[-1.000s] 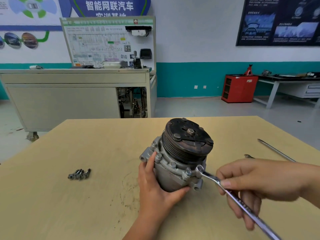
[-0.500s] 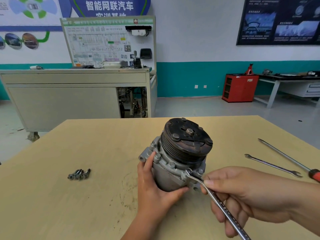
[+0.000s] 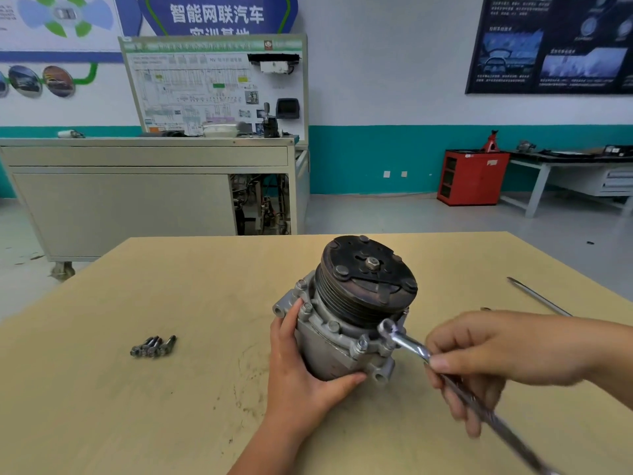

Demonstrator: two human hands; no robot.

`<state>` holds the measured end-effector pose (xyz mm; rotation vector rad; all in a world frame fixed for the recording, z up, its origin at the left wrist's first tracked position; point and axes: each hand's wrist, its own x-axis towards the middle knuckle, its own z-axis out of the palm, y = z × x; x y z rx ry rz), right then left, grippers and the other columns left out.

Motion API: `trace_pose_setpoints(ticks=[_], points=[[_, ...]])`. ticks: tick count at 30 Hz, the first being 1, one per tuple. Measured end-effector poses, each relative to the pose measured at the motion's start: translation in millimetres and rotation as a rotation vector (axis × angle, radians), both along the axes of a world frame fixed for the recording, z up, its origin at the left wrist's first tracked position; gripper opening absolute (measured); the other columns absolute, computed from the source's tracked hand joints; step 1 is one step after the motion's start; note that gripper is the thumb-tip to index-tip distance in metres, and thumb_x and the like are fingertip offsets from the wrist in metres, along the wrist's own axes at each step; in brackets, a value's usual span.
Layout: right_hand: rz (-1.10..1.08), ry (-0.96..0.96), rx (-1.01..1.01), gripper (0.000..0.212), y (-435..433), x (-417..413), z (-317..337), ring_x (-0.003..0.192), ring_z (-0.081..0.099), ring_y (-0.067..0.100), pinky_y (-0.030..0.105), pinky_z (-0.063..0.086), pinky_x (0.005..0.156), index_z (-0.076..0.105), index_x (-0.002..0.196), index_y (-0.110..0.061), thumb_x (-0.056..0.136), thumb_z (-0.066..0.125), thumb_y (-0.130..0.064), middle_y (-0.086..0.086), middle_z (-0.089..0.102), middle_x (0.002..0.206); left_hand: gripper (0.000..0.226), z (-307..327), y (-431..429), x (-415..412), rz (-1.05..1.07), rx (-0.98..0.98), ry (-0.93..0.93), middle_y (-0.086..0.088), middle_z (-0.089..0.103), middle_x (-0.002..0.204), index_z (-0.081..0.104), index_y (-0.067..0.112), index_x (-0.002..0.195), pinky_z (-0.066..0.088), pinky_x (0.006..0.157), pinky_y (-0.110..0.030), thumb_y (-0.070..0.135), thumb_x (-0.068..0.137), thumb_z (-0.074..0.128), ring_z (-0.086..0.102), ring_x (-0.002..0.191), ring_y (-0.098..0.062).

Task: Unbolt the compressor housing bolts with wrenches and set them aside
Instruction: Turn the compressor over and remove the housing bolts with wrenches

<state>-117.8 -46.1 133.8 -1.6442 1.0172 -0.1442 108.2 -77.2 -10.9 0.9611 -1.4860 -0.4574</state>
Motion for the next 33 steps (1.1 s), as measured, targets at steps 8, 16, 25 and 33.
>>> trace_pose_setpoints(ticks=[8,16,25,33], points=[[-0.201,-0.418,0.328,0.023,33.5,35.3,-7.1,0.054,0.068,0.018,0.022,0.052,0.050,0.051,0.087,-0.010,0.084,0.051,-0.033,0.008,0.068,0.064,0.114,-3.9,-3.2,-0.6,0.017,-0.018,0.002,0.004,0.040,0.139,0.023,0.056,0.138,0.040,0.106,-0.044,0.056,0.045,0.089,0.045,0.130,-0.013],[-0.128,-0.284,0.290,0.024,26.2,43.5,-8.3,0.050,0.065,0.012,0.018,0.050,0.047,0.052,0.084,-0.015,0.084,0.049,-0.039,0.003,0.068,0.061,0.115,-5.7,-4.5,0.4,0.002,-0.002,0.028,0.006,0.041,0.139,0.025,0.054,0.138,0.041,0.105,-0.051,0.056,0.043,0.090,0.046,0.130,-0.015],[-0.192,0.233,-0.709,0.025,-0.7,8.3,-0.6,0.050,0.052,0.003,0.020,0.041,0.054,0.066,0.068,-0.025,0.077,0.066,-0.048,-0.007,0.062,0.057,0.110,0.9,-0.1,-1.5,-0.019,-0.002,0.021,0.005,0.039,0.138,0.023,0.065,0.130,0.039,0.104,-0.031,0.052,0.041,0.087,0.044,0.128,-0.006],[-0.129,-0.183,0.062,0.025,38.0,22.9,-11.8,0.054,0.058,0.006,0.017,0.047,0.059,0.059,0.082,-0.030,0.088,0.054,-0.053,-0.005,0.069,0.071,0.112,-1.2,-1.0,-0.2,-0.009,-0.011,0.012,0.006,0.040,0.139,0.024,0.061,0.134,0.039,0.106,-0.035,0.052,0.043,0.089,0.044,0.130,-0.009]])
